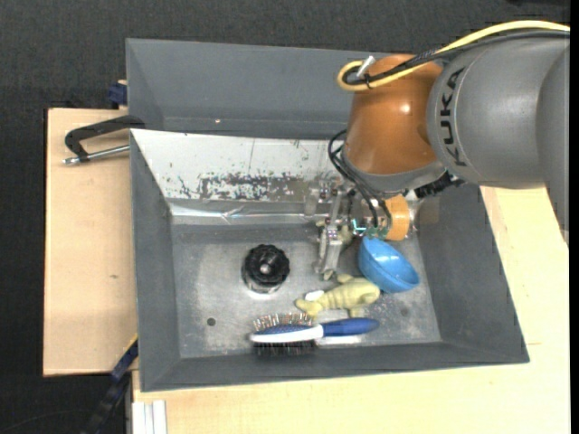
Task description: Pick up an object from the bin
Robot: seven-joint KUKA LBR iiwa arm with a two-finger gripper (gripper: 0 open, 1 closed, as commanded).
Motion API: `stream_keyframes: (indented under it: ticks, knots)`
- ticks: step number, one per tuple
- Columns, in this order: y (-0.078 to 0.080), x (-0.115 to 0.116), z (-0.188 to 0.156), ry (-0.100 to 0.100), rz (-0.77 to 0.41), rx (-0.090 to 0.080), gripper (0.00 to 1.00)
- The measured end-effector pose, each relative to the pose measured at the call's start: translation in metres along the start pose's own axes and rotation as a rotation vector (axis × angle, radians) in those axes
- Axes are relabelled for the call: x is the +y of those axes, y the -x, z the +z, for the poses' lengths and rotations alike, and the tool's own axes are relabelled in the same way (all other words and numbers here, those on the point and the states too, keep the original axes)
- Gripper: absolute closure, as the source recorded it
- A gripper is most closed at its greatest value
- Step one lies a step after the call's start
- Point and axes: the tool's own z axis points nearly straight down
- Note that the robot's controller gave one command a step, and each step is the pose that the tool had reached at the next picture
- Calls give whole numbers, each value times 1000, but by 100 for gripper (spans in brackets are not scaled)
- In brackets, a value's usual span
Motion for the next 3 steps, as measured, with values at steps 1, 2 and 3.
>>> stream_keyframes:
  ticks: [1,2,3]
  knots:
    - [-13,62,-27,2,-118,-15,0]
    - [-17,68,71,-2,-241,1,0]
    - [-13,69,64,-1,-239,-14,100]
